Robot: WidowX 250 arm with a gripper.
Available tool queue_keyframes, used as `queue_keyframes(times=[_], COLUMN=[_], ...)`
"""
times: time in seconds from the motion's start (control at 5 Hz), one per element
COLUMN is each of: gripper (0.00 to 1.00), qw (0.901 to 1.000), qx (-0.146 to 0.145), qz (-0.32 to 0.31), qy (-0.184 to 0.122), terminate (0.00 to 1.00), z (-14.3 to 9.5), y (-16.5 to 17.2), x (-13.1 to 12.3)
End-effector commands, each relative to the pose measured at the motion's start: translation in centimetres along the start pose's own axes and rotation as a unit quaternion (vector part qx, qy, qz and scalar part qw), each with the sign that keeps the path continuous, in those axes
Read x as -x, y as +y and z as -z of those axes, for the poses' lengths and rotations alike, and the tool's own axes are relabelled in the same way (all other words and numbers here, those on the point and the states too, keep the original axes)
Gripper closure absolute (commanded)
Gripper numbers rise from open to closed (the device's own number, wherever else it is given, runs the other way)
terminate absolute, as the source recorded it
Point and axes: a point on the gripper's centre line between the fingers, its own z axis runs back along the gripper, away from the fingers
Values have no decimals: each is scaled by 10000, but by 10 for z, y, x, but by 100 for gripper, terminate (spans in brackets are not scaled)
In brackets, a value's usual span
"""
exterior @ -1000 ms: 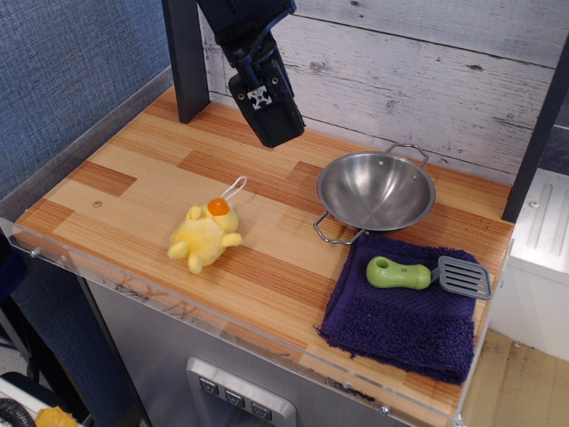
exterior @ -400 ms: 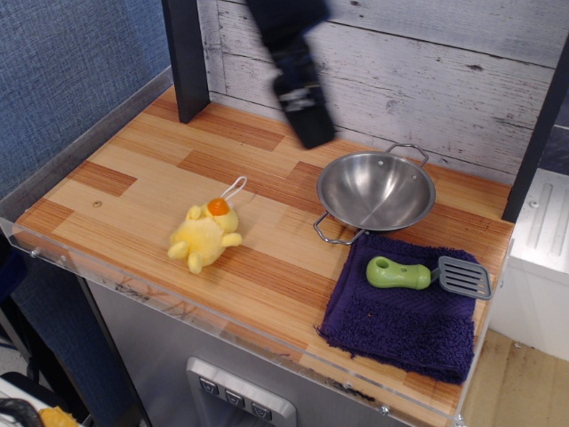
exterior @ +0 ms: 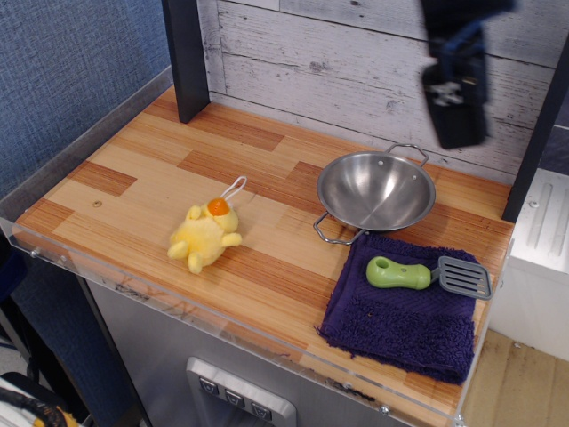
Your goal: Pick up the green spatula and place it on the left of the pot
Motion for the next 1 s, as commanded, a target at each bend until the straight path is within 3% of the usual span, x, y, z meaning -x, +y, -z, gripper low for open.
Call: queue_keyframes(times=[0.0,0.2,0.4,0.6,0.8], gripper=[0,0,0,0,0], qw=[9966,9957,9958,9970,9973], qx=[-56,-145,32,-134,-498], qz=[774,900,891,731,499], qy=[269,148,194,200,192], terminate=[0,0,0,0,0], z=[13,24,38,54,66], y=[-27,-33,-39,-42,-41], x=[8,22,34,47,56])
